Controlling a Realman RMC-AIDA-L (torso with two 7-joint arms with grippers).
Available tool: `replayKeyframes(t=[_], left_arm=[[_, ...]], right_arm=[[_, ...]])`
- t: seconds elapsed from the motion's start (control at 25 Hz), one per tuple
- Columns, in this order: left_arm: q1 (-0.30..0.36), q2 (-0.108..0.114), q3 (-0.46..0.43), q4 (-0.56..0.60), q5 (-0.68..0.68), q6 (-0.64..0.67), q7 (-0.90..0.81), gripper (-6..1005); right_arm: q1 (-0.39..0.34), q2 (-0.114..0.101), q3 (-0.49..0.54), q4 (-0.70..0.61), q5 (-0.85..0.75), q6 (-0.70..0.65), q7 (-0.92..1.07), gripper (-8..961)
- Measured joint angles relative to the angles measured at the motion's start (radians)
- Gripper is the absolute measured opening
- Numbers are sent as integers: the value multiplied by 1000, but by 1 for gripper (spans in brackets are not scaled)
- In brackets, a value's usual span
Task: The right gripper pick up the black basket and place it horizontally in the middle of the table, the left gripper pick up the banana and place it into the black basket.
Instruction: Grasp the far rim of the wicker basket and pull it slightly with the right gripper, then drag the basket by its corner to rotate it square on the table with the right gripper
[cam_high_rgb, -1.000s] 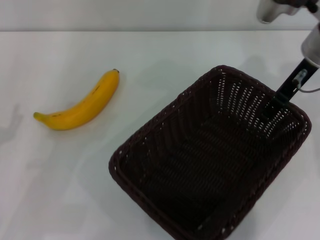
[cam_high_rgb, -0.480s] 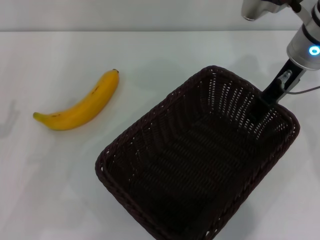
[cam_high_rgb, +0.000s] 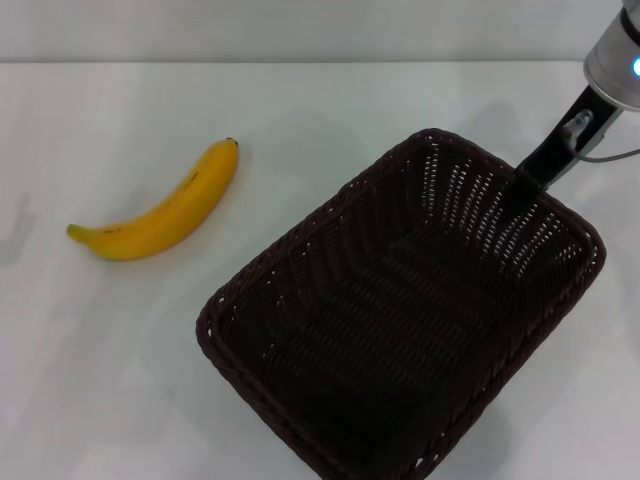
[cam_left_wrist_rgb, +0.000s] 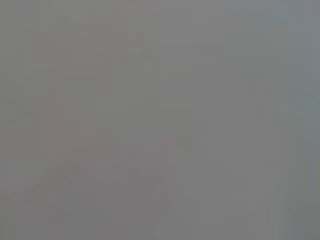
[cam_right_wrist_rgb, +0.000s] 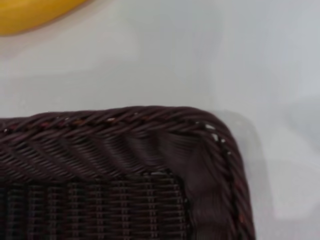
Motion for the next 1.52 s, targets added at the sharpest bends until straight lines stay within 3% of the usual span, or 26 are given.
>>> replayKeyframes(t=[0.24,0.36,0.6,0.84,0.92,0.96,1.04,1.2,1.4,1.52], left_arm=[[3,0,0,5,0,-4,0,865],[4,0,0,5,0,0,0,865],[14,0,0,10,0,-8,0,864],[46,0,-2,51,0,-9,1,862],[49,0,-10,54,0,-9,2,862],[50,0,-16,54,0,-9,2,862],[50,0,-21,56,1,-10,2,862],[51,6,-23,69,8,-9,2,861],[38,19,-22,76,12,2,2,860],[27,27,-18,77,14,9,2,859]], right_arm=[[3,6,-2,7,1,8,5,248],[4,8,-2,16,6,13,10,183],[7,5,-8,35,16,6,37,182],[-15,-34,113,12,-31,27,174,179],[-20,-37,124,7,-37,35,190,178],[-55,-51,161,-34,-44,68,254,178],[-91,-56,179,-75,-44,94,296,177],[-145,-37,222,-135,-45,127,320,175],[-205,3,248,-187,-7,131,324,172],[-239,13,256,-215,47,117,329,170]])
